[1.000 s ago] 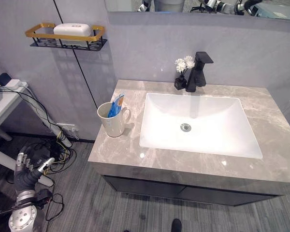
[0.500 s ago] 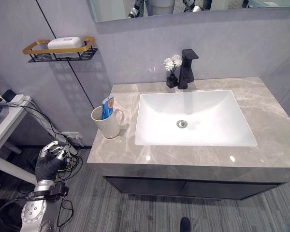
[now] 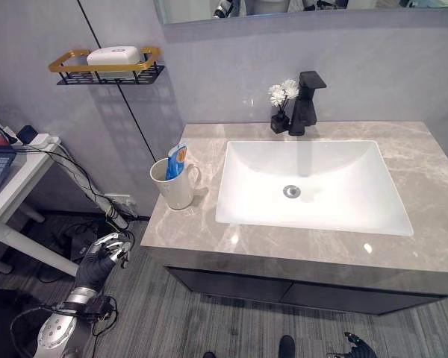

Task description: Put brush and paste in cup on sink, flatten towel.

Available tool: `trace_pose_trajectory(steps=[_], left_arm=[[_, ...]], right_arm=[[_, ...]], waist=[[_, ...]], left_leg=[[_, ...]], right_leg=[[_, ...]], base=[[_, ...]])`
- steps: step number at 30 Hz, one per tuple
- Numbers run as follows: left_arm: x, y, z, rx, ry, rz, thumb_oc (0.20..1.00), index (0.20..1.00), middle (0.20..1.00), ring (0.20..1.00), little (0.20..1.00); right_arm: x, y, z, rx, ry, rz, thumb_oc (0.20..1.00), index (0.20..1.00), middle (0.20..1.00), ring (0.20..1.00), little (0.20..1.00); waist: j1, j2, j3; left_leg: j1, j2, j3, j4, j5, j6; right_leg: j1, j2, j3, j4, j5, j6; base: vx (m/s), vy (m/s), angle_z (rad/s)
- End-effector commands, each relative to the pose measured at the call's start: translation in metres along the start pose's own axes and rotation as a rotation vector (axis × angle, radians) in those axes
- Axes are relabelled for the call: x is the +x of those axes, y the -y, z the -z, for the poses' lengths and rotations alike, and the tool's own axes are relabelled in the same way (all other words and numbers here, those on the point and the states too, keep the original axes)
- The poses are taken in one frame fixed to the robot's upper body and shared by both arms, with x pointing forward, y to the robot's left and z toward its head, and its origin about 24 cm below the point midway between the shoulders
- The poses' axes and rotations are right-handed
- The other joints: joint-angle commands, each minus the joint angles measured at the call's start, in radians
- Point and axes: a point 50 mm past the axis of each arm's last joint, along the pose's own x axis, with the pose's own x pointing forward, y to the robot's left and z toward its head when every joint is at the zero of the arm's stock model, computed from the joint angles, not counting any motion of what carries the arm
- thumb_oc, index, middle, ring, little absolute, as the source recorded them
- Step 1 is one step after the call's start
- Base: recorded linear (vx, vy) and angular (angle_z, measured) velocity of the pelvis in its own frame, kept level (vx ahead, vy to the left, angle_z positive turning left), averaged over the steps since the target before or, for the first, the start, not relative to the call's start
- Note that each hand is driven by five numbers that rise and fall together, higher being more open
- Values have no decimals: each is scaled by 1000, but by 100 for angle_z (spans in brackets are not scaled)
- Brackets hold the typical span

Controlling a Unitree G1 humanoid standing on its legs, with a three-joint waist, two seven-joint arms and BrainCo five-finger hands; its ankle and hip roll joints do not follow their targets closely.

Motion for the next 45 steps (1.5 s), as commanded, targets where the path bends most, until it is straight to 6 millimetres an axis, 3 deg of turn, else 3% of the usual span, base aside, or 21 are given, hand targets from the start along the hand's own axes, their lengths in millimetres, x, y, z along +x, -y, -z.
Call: trace_pose_trajectory(steps=[1,4,7,12,16,17,20,31,45], left_arm=[[13,1,-38,69,132,79,200,200,200,200,200],[17,4,-48,87,152,118,200,200,200,200,200],[18,4,-56,83,177,129,200,200,200,200,200],[22,4,-60,64,204,121,200,200,200,200,200],[23,3,-62,62,208,115,200,200,200,200,200],[26,3,-63,39,210,125,200,200,200,200,200],[32,7,-58,2,201,139,200,200,200,200,200],[41,-1,-65,16,242,80,200,200,200,200,200],[40,-30,-75,82,277,-79,200,200,200,200,200]], right_arm=[[2,-5,1,-49,-24,-18,1000,1000,1000,1000,1000],[-1,-11,17,-36,-96,-32,1000,1000,1000,1000,1000],[-4,-11,29,126,-167,10,1000,1000,1000,1000,1000],[-1,-11,19,451,-129,74,1000,1000,1000,1000,1000],[3,-14,5,390,-67,47,1000,1000,1000,1000,1000],[6,-12,-9,341,-5,28,1000,1000,1000,1000,1000],[6,-8,-16,338,34,29,1000,1000,1000,1000,1000],[9,6,-27,337,76,68,1000,1000,1000,1000,1000],[10,7,-23,358,49,75,1000,1000,1000,1000,1000]], waist=[[-25,-43,-4],[-28,-39,0],[-32,-35,3],[-44,-24,9],[-49,-14,20],[-51,-9,26],[-57,-1,36],[-64,10,67],[-64,-9,92]], left_leg=[[-95,88,-83,6,115,-90],[-102,88,-86,6,116,-92],[-105,89,-85,6,116,-93],[-105,92,-71,6,113,-94],[-106,94,-54,6,113,-95],[-112,95,-48,6,115,-96],[-121,94,-46,6,118,-97],[-149,96,-31,6,120,-97],[-173,101,-23,6,121,-97]], right_leg=[[74,-88,4,7,40,81],[67,-87,2,7,41,81],[61,-85,6,7,41,82],[42,-86,26,7,43,84],[22,-85,47,7,48,83],[12,-85,52,7,49,84],[-3,-85,59,7,52,84],[-57,-83,95,7,62,84],[-98,-75,114,7,69,85]], base=[[0,0,0],[0,0,0],[0,0,0],[3,2,-1],[-2,13,-16],[-11,-4,-23],[-4,1,-7],[2,-4,-4],[3,-3,-6]])
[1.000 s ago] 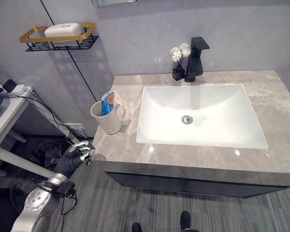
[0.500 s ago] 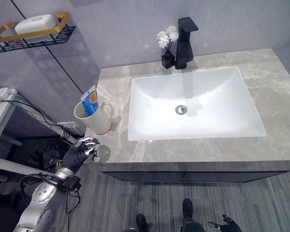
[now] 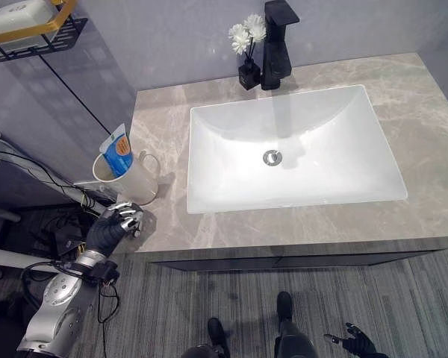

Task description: Put brush and paste in cup on sink, flatten towel.

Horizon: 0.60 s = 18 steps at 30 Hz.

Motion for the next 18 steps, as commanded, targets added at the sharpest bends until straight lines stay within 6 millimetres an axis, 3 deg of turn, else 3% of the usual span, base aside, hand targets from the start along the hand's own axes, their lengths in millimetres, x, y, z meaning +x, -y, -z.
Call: trace_pose_trajectory(steps=[1,7,18], left_arm=[[7,-16,-32,90,134,-65,200,200,200,200,200],[11,-23,-36,116,149,-105,200,200,200,200,200],[38,-14,-46,156,176,-66,200,200,200,200,200]], right_arm=[[3,0,-11,19,43,9,1000,1000,1000,1000,1000],[4,-2,-16,28,61,6,1000,1000,1000,1000,1000],[7,-4,-30,0,95,-4,1000,1000,1000,1000,1000]], waist=[[-10,-36,9],[-12,-41,26],[-25,-39,55]], left_leg=[[-66,99,-109,6,113,-89],[-66,99,-119,6,110,-84],[-89,94,-121,6,111,-79]], right_leg=[[63,-92,24,7,37,94],[61,-89,17,37,26,88],[21,-93,28,58,29,89]], base=[[0,0,0],[0,0,0],[-12,4,0]])
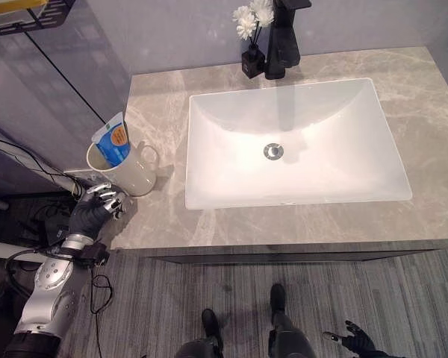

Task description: Put brush and paste in cup on sink, flatten towel.

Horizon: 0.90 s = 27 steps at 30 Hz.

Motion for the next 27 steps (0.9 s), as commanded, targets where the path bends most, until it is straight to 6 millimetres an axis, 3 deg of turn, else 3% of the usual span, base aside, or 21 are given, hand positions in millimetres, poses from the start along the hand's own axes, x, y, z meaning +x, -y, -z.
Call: trace_pose_trajectory(steps=[1,14,27], left_arm=[[12,-3,-15,90,40,27,200,200,200,200,200],[19,6,-15,88,43,67,200,200,200,200,200],[-12,13,-1,5,-27,134,200,200,200,200,200]], right_arm=[[4,-2,-20,-9,68,2,1000,1000,1000,1000,1000],[6,5,-29,-20,94,21,1000,1000,1000,1000,1000],[5,7,-18,-28,57,26,1000,1000,1000,1000,1000]], waist=[[-26,4,18],[-33,33,32],[-25,33,13]], left_leg=[[-60,94,-116,6,105,-75],[-71,97,-96,6,108,-77],[-46,104,-84,6,97,-75]], right_leg=[[45,-95,30,65,13,97],[-13,-89,64,110,3,95],[-2,-81,70,110,-11,90]], base=[[0,0,0],[-1,0,-3],[7,-6,-3]])
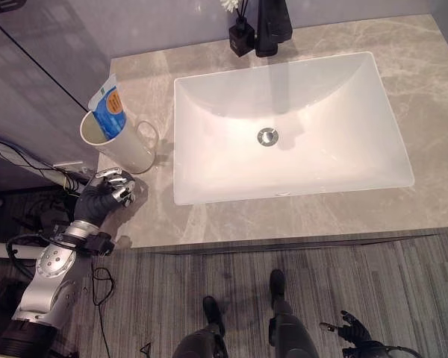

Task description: Put brush and paste in cup on sink, flatten towel.

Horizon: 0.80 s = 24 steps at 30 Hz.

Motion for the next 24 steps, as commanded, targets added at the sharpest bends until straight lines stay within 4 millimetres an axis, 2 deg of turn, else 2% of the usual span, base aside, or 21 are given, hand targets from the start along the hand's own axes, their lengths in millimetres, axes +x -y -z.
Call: trace_pose_trajectory(steps=[1,7,13,16,24], left_arm=[[-13,-2,13,-50,-59,1,200,200,200,200,200],[-9,-5,8,-31,-38,-6,200,200,200,200,200],[13,-2,-5,-18,12,8,200,200,200,200,200],[28,-8,-12,-8,49,-30,200,200,200,200,200],[46,-19,-25,30,97,-103,200,200,200,200,200]], right_arm=[[2,7,-7,-24,28,27,1000,1000,1000,1000,1000],[4,9,-17,-25,62,32,1000,1000,1000,1000,1000],[4,12,-22,-24,85,52,1000,1000,1000,1000,1000],[4,11,-24,-45,89,51,1000,1000,1000,1000,1000],[4,9,-23,-57,86,38,1000,1000,1000,1000,1000]], waist=[[-20,14,-14],[-16,18,1],[-26,25,18],[-34,23,17],[-49,10,8]], left_leg=[[-26,103,-112,6,95,-76],[-46,103,-120,6,104,-78],[-84,105,-140,6,118,-85],[-102,106,-140,6,120,-89],[-114,111,-125,6,122,-98]], right_leg=[[36,-88,40,103,-31,96],[18,-86,34,117,-31,96],[1,-81,19,122,-28,95],[-13,-79,19,110,-13,96],[-21,-75,35,60,13,101]], base=[[0,0,0],[-31,-11,0],[-34,-17,5],[-12,-4,5],[8,-3,-3]])
